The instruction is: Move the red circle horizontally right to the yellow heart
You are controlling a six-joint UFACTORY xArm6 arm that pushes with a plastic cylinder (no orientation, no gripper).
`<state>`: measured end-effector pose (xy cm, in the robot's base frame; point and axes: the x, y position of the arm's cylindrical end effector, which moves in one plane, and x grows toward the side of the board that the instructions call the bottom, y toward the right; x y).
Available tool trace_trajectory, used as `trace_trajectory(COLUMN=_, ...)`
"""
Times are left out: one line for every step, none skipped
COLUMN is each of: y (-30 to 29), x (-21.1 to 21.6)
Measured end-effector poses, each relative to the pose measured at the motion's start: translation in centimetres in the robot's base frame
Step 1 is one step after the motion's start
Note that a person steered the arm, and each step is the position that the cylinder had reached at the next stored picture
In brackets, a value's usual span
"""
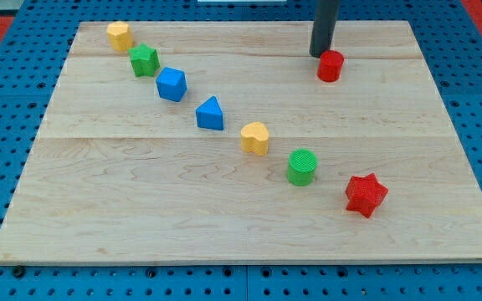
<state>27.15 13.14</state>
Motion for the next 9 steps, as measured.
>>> trace_trajectory(y=1.6, x=0.0)
trace_trajectory(y=1.0, x=0.3)
trace_trajectory(y=-1.7, x=0.3)
trace_trajectory(y=-3.1, x=0.4)
trace_trajectory(y=-2.8, x=0.4)
trace_trajectory(y=-2.8, x=0.9)
trace_trajectory(y=-1.5, x=1.5)
trace_trajectory(y=0.2, x=1.5)
trace_trajectory(y=1.8, x=1.6)
